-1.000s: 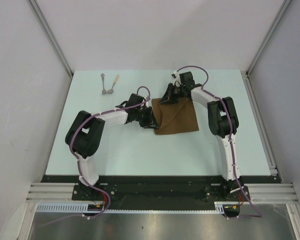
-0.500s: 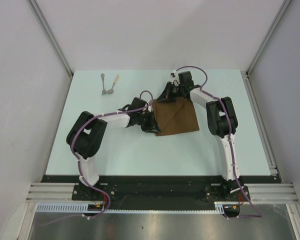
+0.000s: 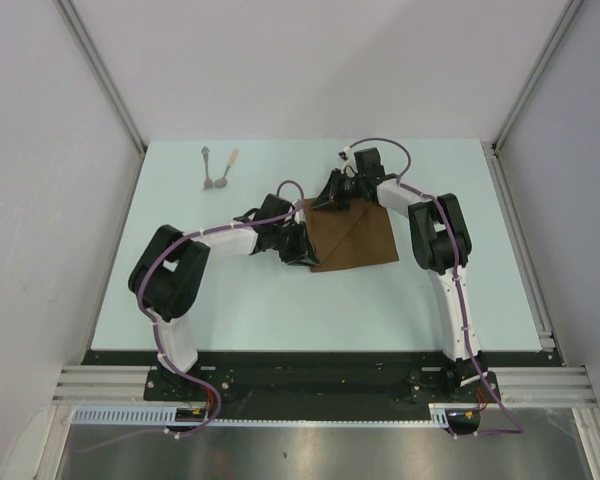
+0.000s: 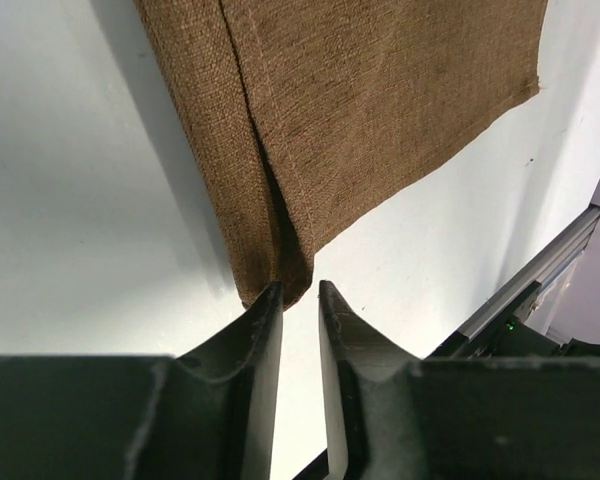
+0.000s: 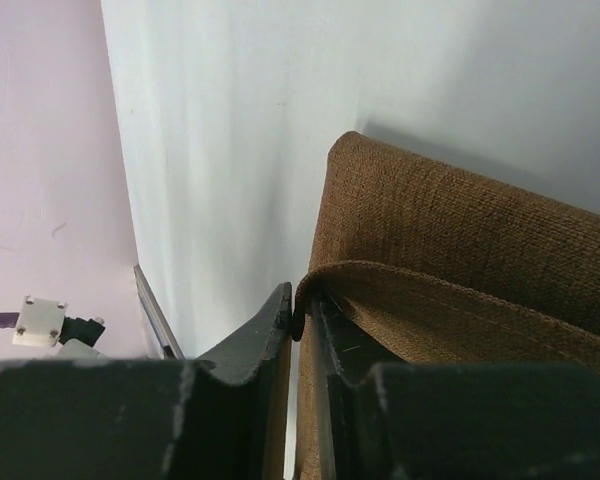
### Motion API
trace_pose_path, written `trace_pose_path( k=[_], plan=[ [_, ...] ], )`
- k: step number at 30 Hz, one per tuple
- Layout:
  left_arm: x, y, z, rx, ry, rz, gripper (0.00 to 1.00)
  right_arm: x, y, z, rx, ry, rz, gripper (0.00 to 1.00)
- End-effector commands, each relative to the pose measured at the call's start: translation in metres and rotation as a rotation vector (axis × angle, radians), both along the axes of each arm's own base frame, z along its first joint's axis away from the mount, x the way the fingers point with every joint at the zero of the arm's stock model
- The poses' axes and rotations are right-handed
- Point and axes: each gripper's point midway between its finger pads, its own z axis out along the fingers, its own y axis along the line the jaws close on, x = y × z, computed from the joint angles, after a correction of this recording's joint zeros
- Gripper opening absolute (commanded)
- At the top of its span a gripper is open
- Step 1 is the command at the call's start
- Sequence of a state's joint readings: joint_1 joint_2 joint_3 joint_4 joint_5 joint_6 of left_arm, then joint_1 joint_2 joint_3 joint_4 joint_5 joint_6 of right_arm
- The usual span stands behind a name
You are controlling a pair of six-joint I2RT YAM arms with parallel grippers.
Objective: Fold the napkin into a case and place the utensils inside
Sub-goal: Fold the top corner of the square-folded napkin at the center of the board.
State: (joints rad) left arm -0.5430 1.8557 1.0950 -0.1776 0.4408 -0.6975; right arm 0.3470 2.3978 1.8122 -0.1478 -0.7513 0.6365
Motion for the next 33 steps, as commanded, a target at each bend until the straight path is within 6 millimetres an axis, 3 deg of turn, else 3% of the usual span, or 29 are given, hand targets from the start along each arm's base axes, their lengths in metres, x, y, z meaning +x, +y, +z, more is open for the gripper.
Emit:
trace_pose_path(
  k=[1, 8, 17, 22, 27, 31, 32, 33],
  plan=[
    [0.000, -0.003, 0.007, -0.030, -0.021, -0.013, 0.24, 0.006, 0.013, 0.011, 0.040, -0.041, 0.029, 0.19],
    [0.004, 0.001, 0.012, -0.010, -0.047, -0.003, 0.22, 0.013, 0.015, 0.007, 0.042, -0.039, 0.023, 0.20],
    [0.017, 0.014, 0.033, 0.028, -0.122, 0.033, 0.29, 0.018, 0.020, 0.006, 0.060, -0.033, 0.019, 0.19],
    [0.022, 0.021, 0.034, 0.030, -0.121, 0.053, 0.31, 0.021, 0.021, 0.002, 0.070, -0.027, 0.018, 0.19],
    [0.033, 0.023, 0.042, 0.018, -0.129, 0.066, 0.33, 0.022, 0.024, 0.001, 0.080, -0.017, 0.027, 0.27],
    [0.048, 0.011, 0.062, -0.030, -0.160, 0.049, 0.36, 0.027, 0.027, 0.020, 0.095, -0.048, 0.033, 0.33],
    [0.050, 0.009, 0.058, -0.029, -0.141, 0.046, 0.36, 0.030, 0.025, 0.028, 0.098, -0.060, 0.029, 0.36],
    [0.057, 0.003, 0.068, -0.049, -0.159, 0.042, 0.36, 0.031, 0.023, 0.035, 0.100, -0.063, 0.027, 0.37]
  ],
)
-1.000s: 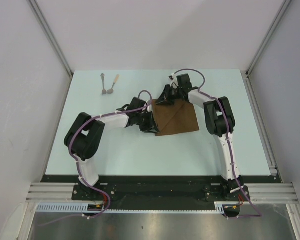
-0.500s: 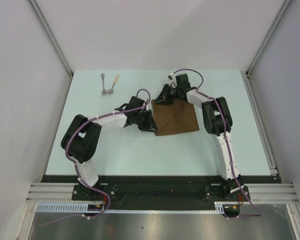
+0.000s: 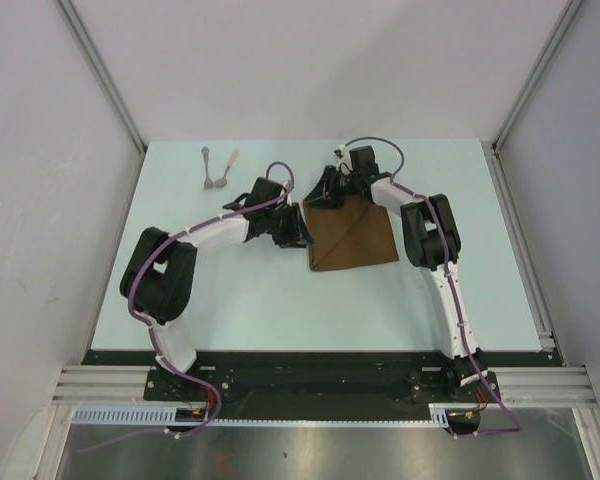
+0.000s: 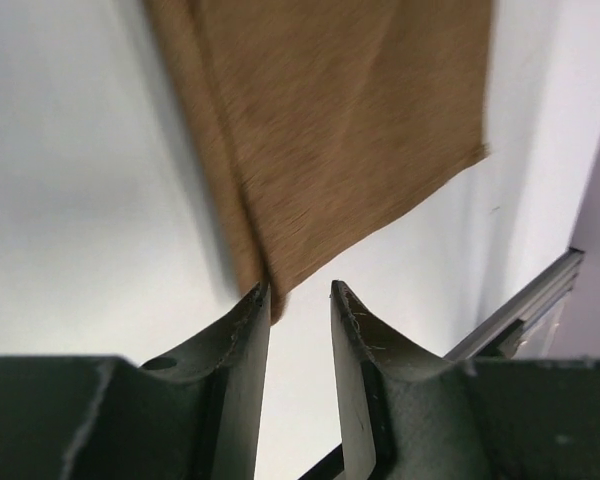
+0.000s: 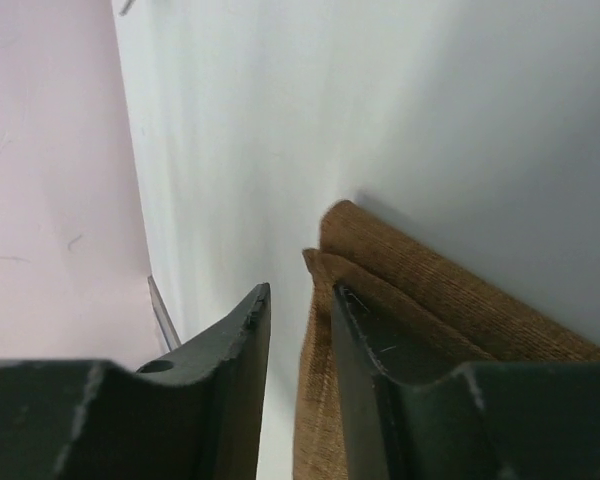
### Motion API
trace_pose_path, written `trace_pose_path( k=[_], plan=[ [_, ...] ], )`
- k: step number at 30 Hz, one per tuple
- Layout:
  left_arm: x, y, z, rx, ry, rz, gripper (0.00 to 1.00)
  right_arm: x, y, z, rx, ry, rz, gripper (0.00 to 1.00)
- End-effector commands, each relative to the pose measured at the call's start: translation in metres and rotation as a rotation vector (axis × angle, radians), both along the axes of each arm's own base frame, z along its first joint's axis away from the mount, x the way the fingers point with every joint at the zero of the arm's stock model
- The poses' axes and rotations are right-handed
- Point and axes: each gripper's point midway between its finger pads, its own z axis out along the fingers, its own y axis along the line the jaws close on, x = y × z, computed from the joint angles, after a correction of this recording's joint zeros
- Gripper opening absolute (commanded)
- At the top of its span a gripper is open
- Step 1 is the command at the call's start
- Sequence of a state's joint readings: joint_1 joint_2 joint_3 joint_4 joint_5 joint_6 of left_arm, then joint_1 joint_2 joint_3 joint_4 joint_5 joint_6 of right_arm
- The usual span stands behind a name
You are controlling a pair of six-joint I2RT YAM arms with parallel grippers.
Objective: Fold the napkin into a case and place the utensils inside
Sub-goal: Fold the top corner of the square-folded napkin at the center of the board, then smooth out the upper triangle-folded napkin at the center of the board.
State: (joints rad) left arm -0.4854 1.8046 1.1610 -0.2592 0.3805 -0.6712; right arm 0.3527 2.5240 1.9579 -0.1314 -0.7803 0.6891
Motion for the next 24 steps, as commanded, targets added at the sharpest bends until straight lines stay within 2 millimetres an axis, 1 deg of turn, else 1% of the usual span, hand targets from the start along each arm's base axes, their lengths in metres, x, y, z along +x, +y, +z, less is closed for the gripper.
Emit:
trace_pose_path(
  k=[1, 2, 3, 4, 5, 6, 7, 8, 9, 10, 11, 12, 13, 14, 15, 16, 18, 19, 21, 22, 23, 24],
  plan=[
    [0.028, -0.022, 0.042, -0.089, -0.089, -0.042, 0.36, 0.015, 0.007, 0.060, 0.065, -0.104, 0.021, 0.38],
    [0.031, -0.025, 0.042, -0.099, -0.080, -0.039, 0.36, 0.018, 0.001, 0.073, 0.070, -0.117, 0.012, 0.41],
    [0.036, -0.029, 0.049, -0.118, -0.092, -0.041, 0.36, 0.021, -0.004, 0.084, 0.073, -0.135, 0.003, 0.42],
    [0.038, -0.034, 0.053, -0.139, -0.098, -0.049, 0.36, 0.023, -0.009, 0.089, 0.074, -0.138, -0.007, 0.46],
    [0.040, -0.036, 0.050, -0.151, -0.078, -0.043, 0.36, 0.026, -0.021, 0.111, 0.081, -0.170, -0.023, 0.47],
    [0.044, -0.041, 0.055, -0.171, -0.084, -0.050, 0.36, 0.026, -0.028, 0.115, 0.078, -0.174, -0.030, 0.49],
    [0.043, -0.047, 0.059, -0.198, -0.083, -0.066, 0.36, 0.026, -0.037, 0.123, 0.076, -0.187, -0.038, 0.50],
    [0.044, -0.051, 0.056, -0.211, -0.066, -0.067, 0.36, 0.021, -0.055, 0.126, 0.060, -0.194, -0.054, 0.53],
    [0.044, -0.055, 0.058, -0.223, -0.069, -0.078, 0.36, 0.018, -0.066, 0.129, 0.050, -0.199, -0.068, 0.54],
    [0.040, -0.061, 0.057, -0.226, -0.062, -0.096, 0.35, 0.015, -0.075, 0.129, 0.042, -0.201, -0.078, 0.54],
    [0.037, -0.065, 0.055, -0.221, -0.060, -0.116, 0.34, 0.003, -0.086, 0.105, 0.024, -0.157, -0.092, 0.54],
    [0.034, -0.070, 0.051, -0.221, -0.054, -0.132, 0.34, 0.001, -0.102, 0.120, 0.034, -0.191, -0.114, 0.54],
    [0.029, -0.076, 0.049, -0.220, -0.053, -0.153, 0.33, -0.005, -0.107, 0.115, 0.040, -0.185, -0.116, 0.54],
    [0.027, -0.077, 0.046, -0.217, -0.048, -0.161, 0.32, -0.007, -0.112, 0.112, 0.047, -0.196, -0.118, 0.52],
    [0.025, -0.077, 0.038, -0.206, -0.034, -0.161, 0.31, -0.013, -0.120, 0.099, 0.038, -0.175, -0.115, 0.51],
    [0.024, -0.077, 0.034, -0.198, -0.036, -0.165, 0.30, -0.015, -0.122, 0.092, 0.036, -0.162, -0.107, 0.47],
    [0.029, -0.073, 0.025, -0.164, -0.042, -0.154, 0.28, -0.020, -0.123, 0.081, 0.037, -0.146, -0.089, 0.44],
    [0.029, -0.068, 0.014, -0.130, -0.035, -0.160, 0.27, -0.018, -0.125, 0.073, 0.030, -0.149, -0.090, 0.41],
    [0.030, -0.065, 0.008, -0.103, -0.037, -0.158, 0.26, -0.016, -0.126, 0.065, 0.037, -0.152, -0.082, 0.38],
    [0.030, -0.063, 0.001, -0.091, -0.029, -0.157, 0.25, -0.016, -0.124, 0.054, 0.044, -0.125, -0.083, 0.34],
    [0.029, -0.062, -0.002, -0.088, -0.023, -0.157, 0.24, -0.008, -0.123, 0.053, 0.059, -0.160, -0.084, 0.31],
    [0.026, -0.059, -0.010, -0.081, -0.009, -0.153, 0.24, -0.007, -0.121, 0.051, 0.082, -0.158, -0.070, 0.28]
  ],
)
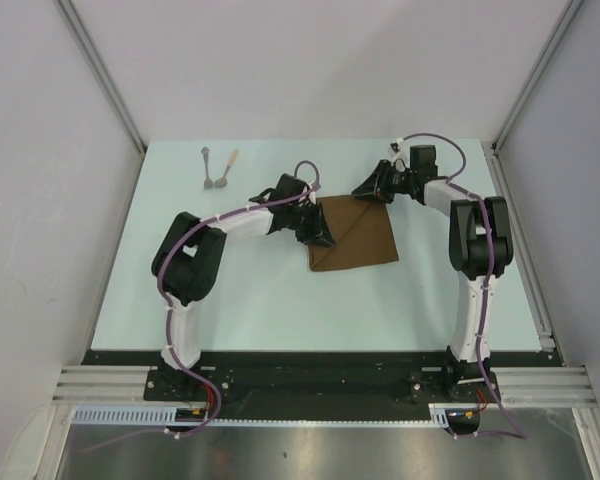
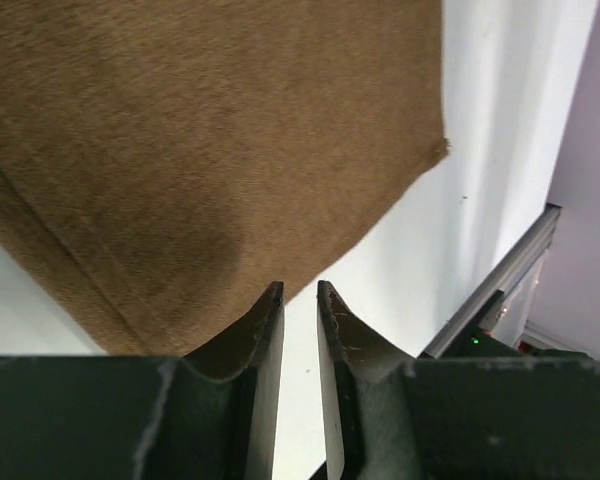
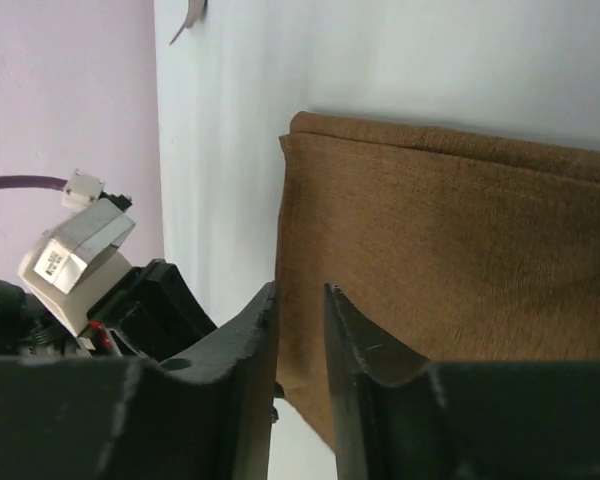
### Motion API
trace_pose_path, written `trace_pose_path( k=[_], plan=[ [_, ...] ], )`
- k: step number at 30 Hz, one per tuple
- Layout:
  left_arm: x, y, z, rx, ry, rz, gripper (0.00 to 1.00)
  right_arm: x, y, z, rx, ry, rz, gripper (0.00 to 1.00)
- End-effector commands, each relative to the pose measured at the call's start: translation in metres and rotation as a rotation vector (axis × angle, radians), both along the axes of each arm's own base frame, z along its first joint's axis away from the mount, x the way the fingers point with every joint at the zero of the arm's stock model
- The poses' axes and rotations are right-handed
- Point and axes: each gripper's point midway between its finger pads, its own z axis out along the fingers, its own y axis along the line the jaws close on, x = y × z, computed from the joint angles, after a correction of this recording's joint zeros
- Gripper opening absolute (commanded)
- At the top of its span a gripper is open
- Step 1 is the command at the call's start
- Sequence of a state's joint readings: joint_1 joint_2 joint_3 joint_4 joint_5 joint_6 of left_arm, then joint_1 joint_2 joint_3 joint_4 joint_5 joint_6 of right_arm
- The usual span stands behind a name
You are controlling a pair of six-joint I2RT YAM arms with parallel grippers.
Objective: Fold the napkin into a case and place the utensils inside
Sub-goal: Smooth out the upper triangle-folded napkin at the center of the board.
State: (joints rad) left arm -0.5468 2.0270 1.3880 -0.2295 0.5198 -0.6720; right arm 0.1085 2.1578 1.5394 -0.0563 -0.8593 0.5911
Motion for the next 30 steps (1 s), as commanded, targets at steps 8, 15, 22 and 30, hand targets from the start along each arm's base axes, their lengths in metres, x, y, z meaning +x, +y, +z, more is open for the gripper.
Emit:
trace_pose_path(
  k=[8, 15, 22, 30],
  plan=[
    [-0.014, 0.019, -0.041, 0.059, 0.022, -0.009, 0.21, 0.042, -0.003, -0.061, 0.112, -0.025, 0.022, 0.23],
    [-0.033, 0.036, -0.067, 0.110, 0.064, 0.001, 0.18, 0.065, -0.025, -0.082, 0.110, -0.010, -0.048, 0.24],
    [-0.034, 0.032, -0.050, 0.075, 0.051, -0.010, 0.20, 0.090, -0.038, -0.078, 0.109, -0.022, -0.088, 0.24],
    [0.026, 0.015, 0.068, -0.126, -0.129, 0.049, 0.41, 0.099, -0.047, -0.003, 0.077, -0.070, -0.137, 0.25]
  ],
)
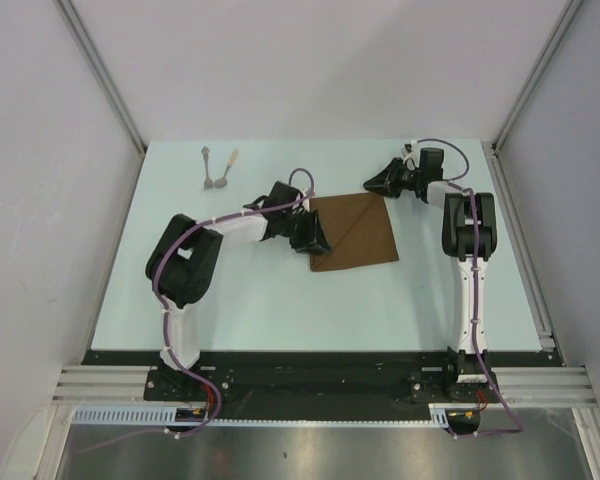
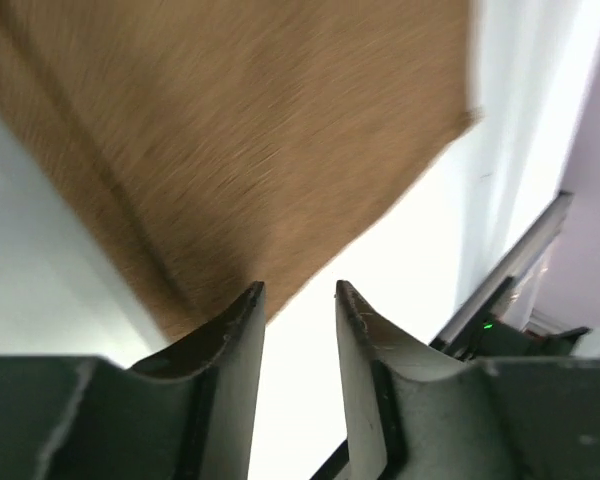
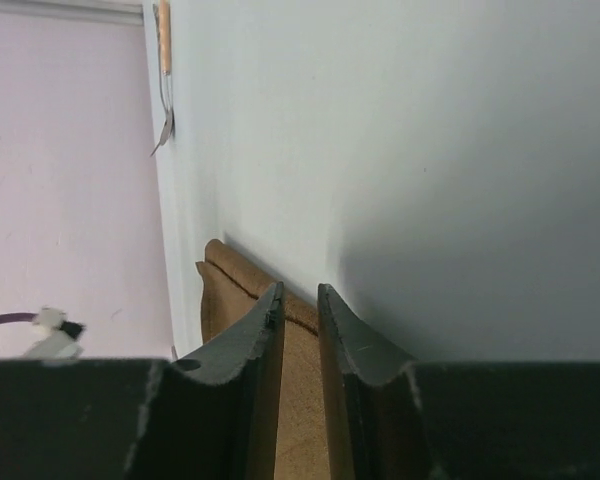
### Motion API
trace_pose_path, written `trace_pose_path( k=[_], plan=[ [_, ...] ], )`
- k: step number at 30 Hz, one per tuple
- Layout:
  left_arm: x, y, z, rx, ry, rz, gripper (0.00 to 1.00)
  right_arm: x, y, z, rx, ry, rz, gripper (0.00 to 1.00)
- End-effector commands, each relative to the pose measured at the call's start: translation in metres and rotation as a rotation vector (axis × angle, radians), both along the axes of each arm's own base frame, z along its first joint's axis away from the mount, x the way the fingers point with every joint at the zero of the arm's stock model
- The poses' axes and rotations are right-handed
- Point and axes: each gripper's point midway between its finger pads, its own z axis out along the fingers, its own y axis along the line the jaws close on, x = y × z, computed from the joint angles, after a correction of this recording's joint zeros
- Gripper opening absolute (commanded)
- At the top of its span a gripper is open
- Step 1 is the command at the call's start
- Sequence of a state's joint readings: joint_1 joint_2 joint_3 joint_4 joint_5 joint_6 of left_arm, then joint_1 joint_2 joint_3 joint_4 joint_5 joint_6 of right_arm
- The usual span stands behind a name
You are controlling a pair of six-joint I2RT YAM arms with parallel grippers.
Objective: Fold the napkin into a case and place the utensils inside
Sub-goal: Smooth out the upper triangle-folded napkin at the center of the board.
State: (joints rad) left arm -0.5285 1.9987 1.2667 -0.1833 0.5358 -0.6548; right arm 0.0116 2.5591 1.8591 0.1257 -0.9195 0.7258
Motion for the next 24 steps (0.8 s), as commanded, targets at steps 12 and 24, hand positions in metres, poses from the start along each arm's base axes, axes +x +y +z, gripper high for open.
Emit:
trace_pose_path(
  k=[12, 24],
  plan=[
    [0.143, 0.011, 0.070, -0.269, -0.226, 0.207, 0.26, -0.071, 0.046, 0.135, -0.047, -0.108, 0.023, 0.38],
    [0.177, 0.018, 0.018, -0.225, -0.155, 0.275, 0.21, -0.169, 0.160, 0.079, 0.090, -0.035, 0.299, 0.29]
  ],
)
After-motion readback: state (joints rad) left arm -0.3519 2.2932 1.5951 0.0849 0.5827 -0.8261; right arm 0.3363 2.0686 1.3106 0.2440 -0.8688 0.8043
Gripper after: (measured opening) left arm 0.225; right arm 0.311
